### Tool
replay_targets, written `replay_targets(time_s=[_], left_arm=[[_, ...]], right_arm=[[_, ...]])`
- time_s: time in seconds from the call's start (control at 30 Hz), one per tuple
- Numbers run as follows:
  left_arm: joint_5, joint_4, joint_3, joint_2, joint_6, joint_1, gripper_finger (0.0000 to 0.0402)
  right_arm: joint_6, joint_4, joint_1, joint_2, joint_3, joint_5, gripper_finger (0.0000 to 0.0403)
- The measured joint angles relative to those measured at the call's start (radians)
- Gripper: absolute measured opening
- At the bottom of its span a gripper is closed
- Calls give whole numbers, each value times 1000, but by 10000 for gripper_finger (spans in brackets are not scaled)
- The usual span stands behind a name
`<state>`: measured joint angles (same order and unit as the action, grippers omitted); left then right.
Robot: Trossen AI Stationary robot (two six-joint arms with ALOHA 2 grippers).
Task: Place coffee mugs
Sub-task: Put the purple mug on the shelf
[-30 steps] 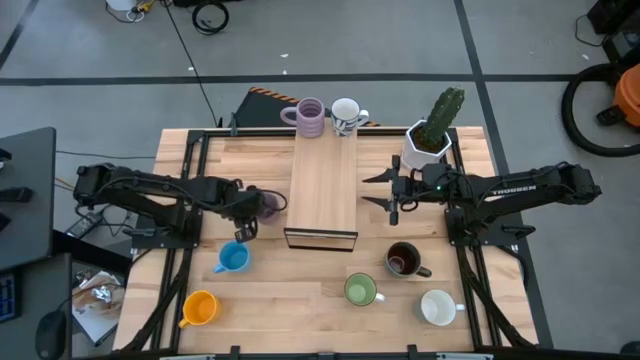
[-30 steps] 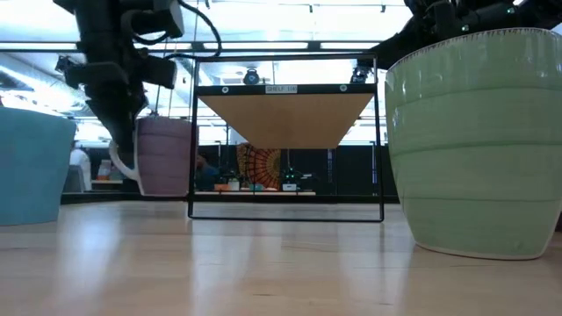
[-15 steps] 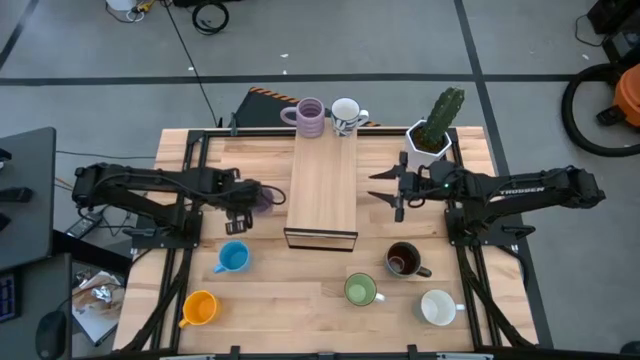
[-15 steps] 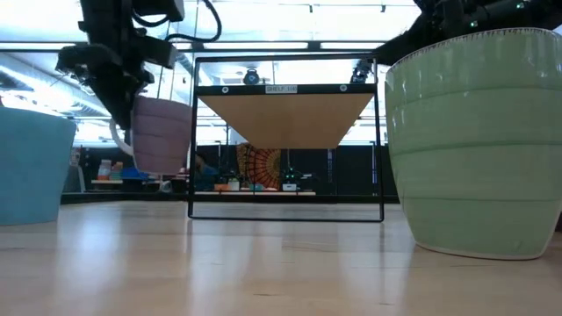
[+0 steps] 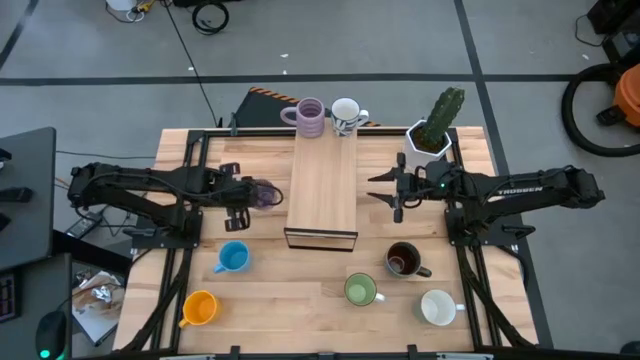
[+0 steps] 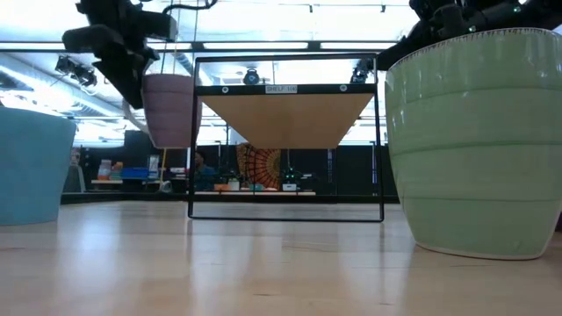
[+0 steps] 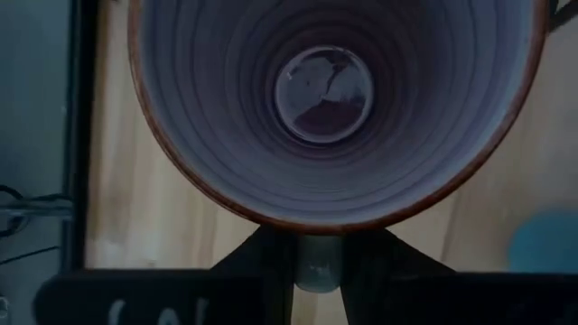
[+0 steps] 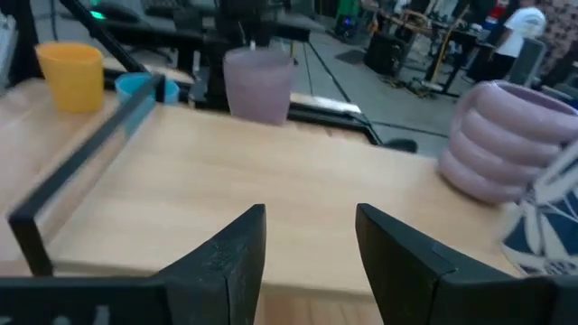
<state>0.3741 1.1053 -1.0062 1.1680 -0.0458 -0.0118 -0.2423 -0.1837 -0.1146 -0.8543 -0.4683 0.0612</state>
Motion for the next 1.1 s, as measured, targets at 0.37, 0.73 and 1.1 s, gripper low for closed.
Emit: replay_targets(time_s=[0.37, 0.73, 1.1], left_arm=[[57, 50, -48, -28, 34, -5, 61], [24, 51, -145, -102, 102, 69, 61], [-125, -66, -319, 46, 416, 300, 61]], right_arm=[[1, 34, -33, 5, 0, 21, 178], [-20, -7, -36, 4, 0, -7, 177], [-47, -70, -42, -28, 0, -40, 177]])
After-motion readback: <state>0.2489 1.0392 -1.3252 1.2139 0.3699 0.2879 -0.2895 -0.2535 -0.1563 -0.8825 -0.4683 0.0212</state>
